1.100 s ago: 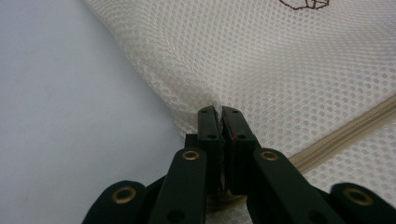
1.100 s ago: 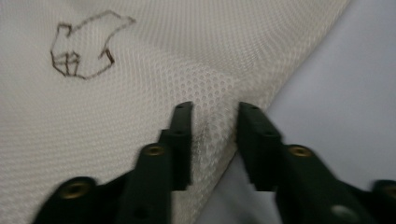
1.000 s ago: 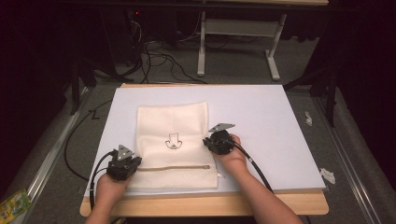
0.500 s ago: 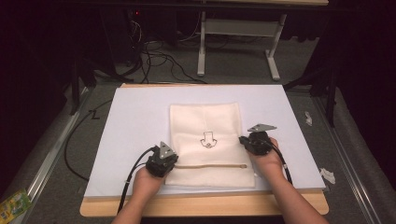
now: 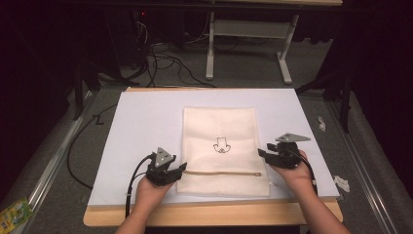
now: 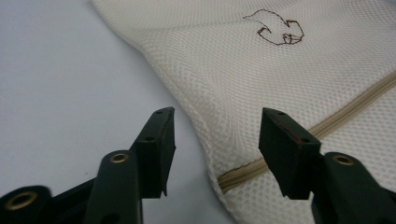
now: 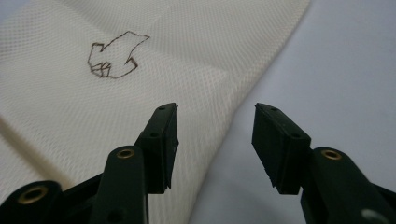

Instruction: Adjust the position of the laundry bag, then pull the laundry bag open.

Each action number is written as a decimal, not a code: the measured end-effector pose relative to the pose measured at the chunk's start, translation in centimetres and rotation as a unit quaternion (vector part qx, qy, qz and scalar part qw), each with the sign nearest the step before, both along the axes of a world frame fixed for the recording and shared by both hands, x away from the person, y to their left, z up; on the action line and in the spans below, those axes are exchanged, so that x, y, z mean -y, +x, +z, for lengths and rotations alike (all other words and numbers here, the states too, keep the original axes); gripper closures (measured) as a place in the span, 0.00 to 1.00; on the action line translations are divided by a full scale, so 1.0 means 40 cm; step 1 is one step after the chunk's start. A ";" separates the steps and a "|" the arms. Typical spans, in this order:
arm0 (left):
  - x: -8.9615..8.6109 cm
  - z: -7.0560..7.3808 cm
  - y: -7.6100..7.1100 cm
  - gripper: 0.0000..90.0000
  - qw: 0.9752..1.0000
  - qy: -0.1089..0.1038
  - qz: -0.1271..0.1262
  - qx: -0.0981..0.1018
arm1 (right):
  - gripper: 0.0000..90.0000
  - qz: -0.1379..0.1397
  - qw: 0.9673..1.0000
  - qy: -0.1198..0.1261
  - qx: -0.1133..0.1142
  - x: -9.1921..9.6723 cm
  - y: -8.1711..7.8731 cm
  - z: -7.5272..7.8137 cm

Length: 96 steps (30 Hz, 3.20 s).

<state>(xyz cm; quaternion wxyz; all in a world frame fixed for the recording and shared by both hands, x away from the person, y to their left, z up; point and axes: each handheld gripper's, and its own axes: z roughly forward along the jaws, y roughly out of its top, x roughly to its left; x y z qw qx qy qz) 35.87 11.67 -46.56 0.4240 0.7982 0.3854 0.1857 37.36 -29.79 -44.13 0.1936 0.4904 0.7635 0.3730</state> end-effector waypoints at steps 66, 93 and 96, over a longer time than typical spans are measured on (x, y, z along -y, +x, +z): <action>0.225 0.027 -0.064 0.52 0.989 -0.078 -0.120 -0.047 | 0.95 0.069 0.997 0.031 0.031 0.008 -0.142 0.000; 0.507 0.001 -0.031 0.85 0.983 -0.115 -0.129 -0.066 | 0.95 0.080 0.994 0.041 0.060 -0.006 -0.149 0.017; 0.507 0.002 -0.032 0.89 0.983 -0.114 -0.131 -0.056 | 0.95 0.080 0.994 0.041 0.061 -0.006 -0.149 0.017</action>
